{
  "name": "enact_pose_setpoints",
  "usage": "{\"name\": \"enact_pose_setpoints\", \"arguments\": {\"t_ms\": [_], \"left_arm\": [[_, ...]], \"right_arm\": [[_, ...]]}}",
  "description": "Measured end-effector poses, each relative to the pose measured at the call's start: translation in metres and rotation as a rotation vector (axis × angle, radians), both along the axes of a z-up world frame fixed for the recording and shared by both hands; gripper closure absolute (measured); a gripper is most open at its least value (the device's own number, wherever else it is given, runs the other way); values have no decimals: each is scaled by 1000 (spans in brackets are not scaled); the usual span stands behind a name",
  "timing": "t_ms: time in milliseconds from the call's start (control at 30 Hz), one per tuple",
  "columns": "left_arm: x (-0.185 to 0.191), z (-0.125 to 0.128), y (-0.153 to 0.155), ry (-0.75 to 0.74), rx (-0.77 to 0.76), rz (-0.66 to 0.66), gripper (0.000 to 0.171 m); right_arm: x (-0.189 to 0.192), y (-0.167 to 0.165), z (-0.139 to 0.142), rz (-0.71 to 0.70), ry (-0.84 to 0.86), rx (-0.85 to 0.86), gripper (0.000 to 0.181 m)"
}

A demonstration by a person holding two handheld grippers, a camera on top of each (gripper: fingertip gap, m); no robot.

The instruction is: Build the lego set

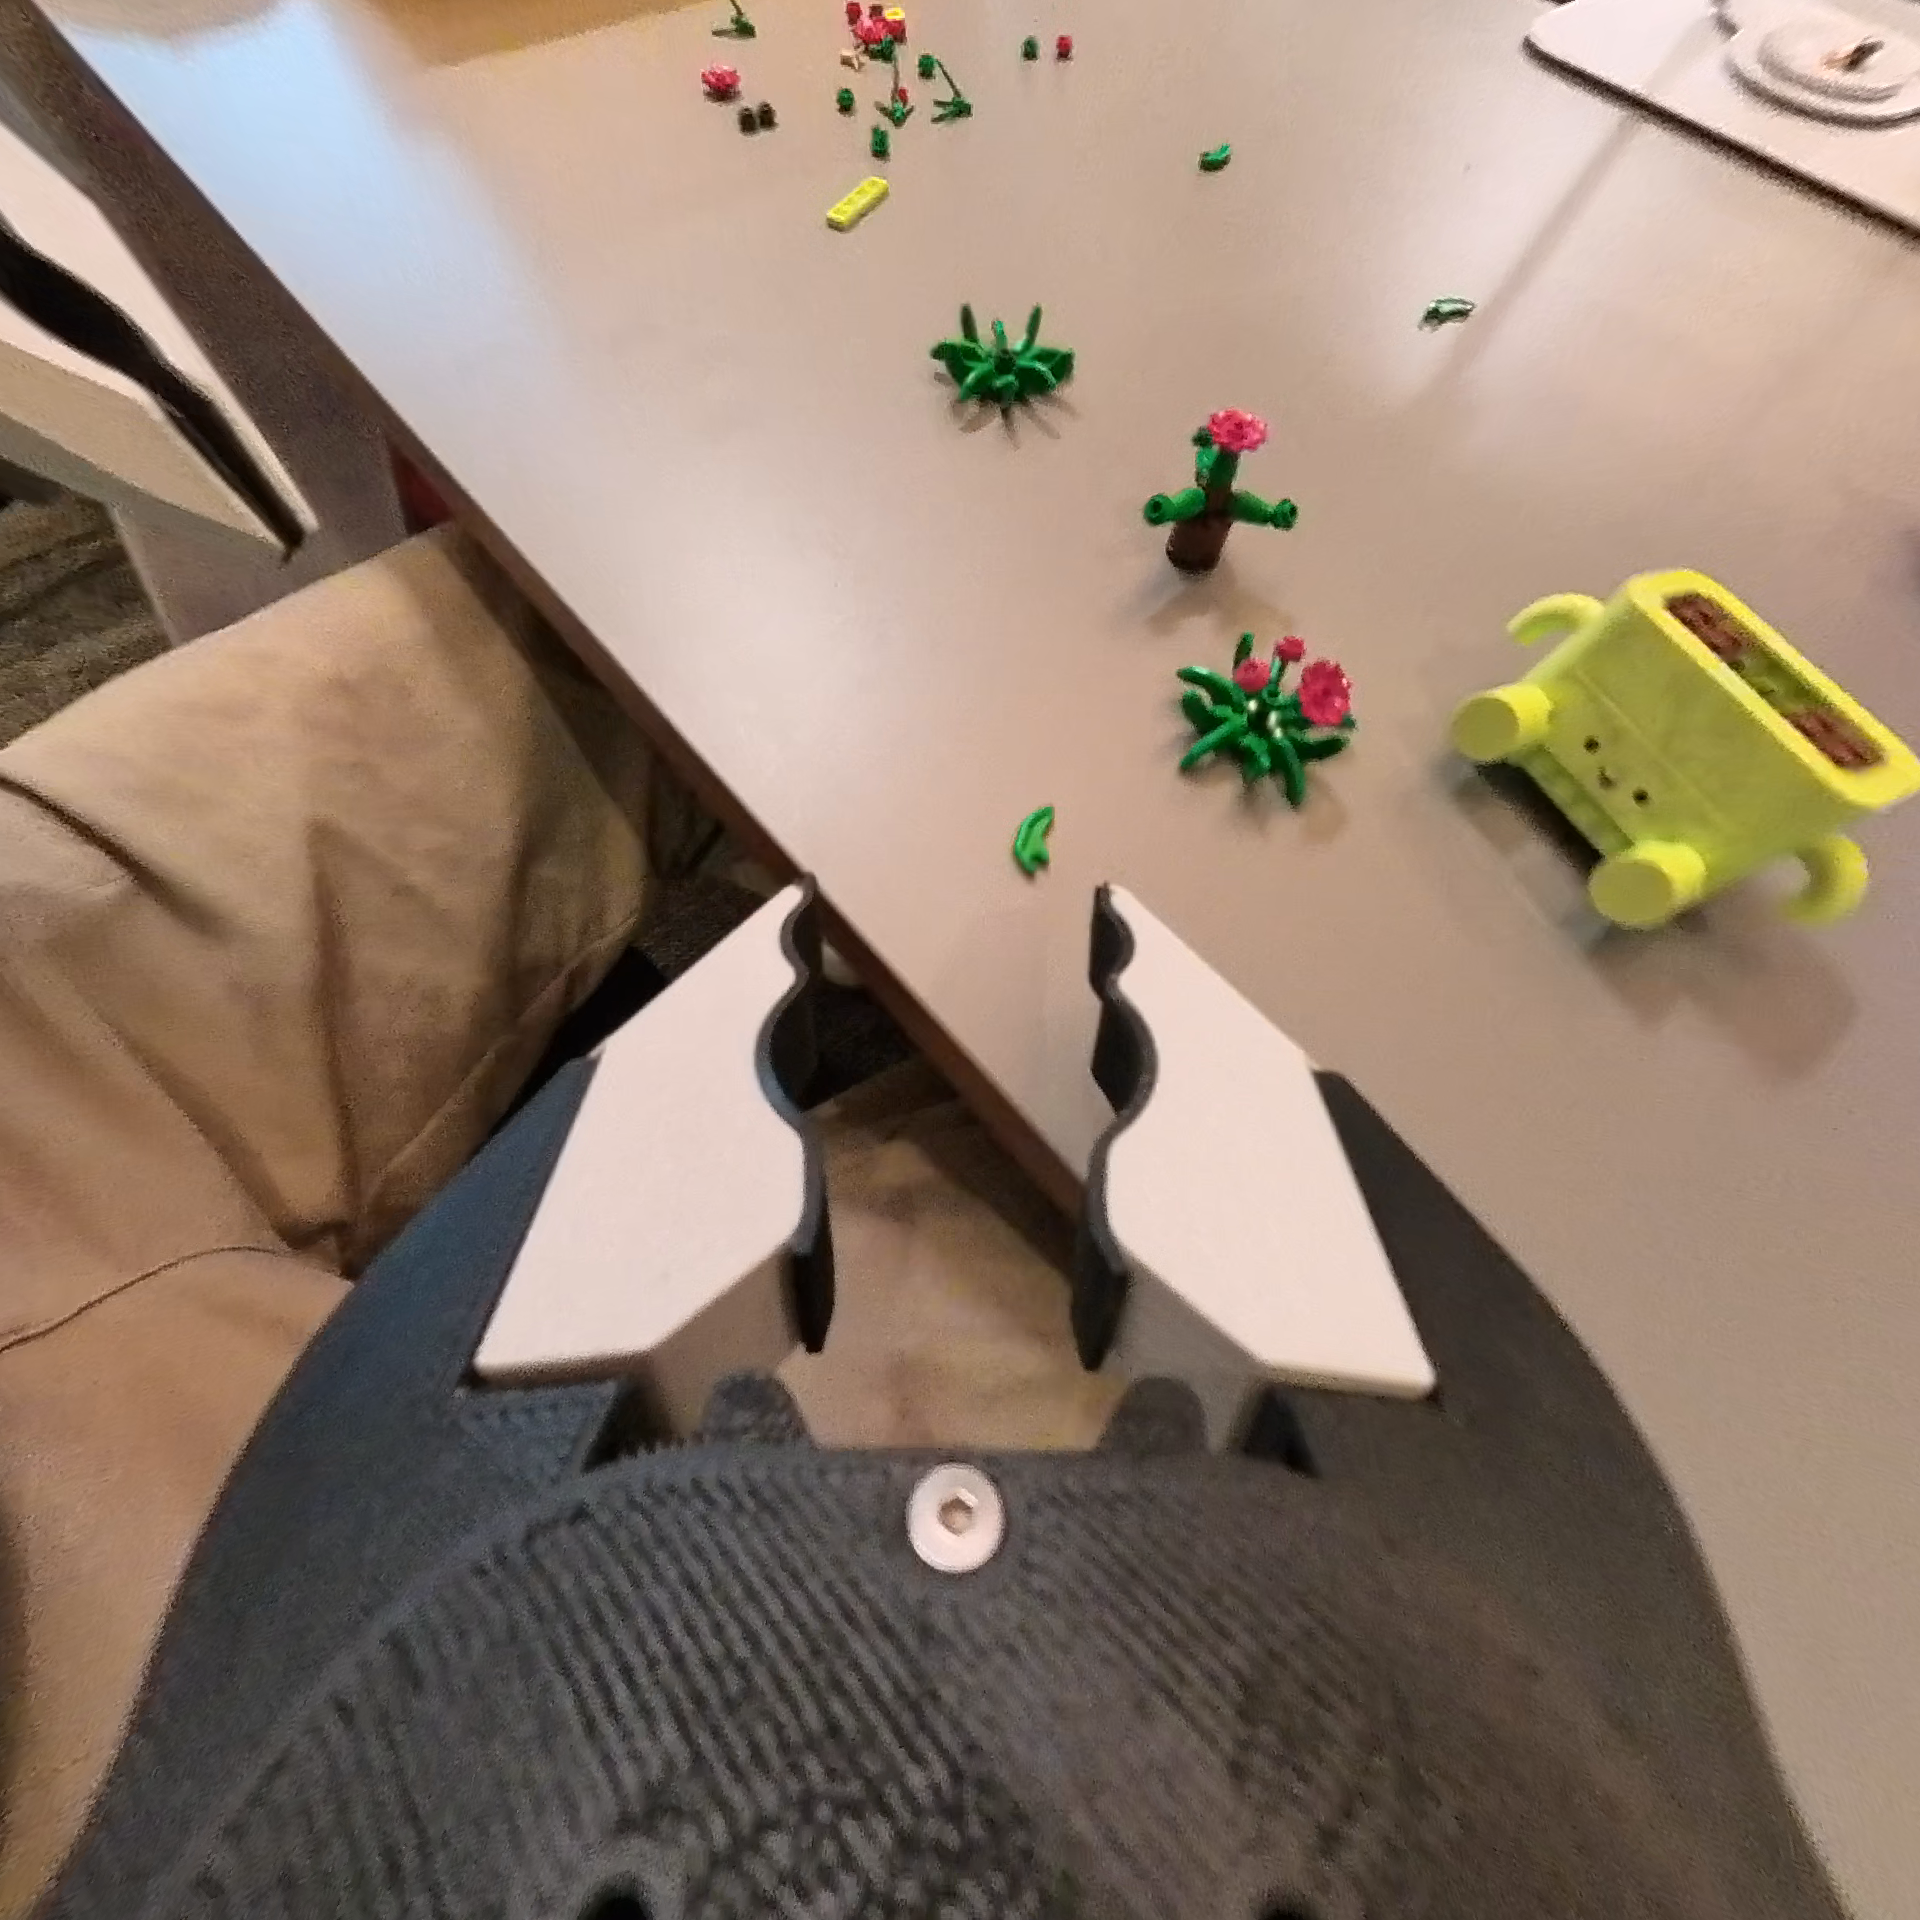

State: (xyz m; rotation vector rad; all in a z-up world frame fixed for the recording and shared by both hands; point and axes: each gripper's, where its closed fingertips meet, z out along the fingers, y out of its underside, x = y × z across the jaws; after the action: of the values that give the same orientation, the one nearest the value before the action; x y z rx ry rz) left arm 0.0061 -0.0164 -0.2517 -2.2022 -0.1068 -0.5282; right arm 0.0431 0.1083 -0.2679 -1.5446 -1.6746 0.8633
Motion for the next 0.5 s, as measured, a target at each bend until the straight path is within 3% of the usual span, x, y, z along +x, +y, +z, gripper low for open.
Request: {"name": "enact_pose_setpoints", "arguments": {"t_ms": [233,500], "left_arm": [[10,-10,-42,-46,70,107,169],[45,-26,-90,-58,66,164,168]], "right_arm": [[67,-21,1,-102,10,-43,133],[101,-76,6,-46,14,-41,133]]}}
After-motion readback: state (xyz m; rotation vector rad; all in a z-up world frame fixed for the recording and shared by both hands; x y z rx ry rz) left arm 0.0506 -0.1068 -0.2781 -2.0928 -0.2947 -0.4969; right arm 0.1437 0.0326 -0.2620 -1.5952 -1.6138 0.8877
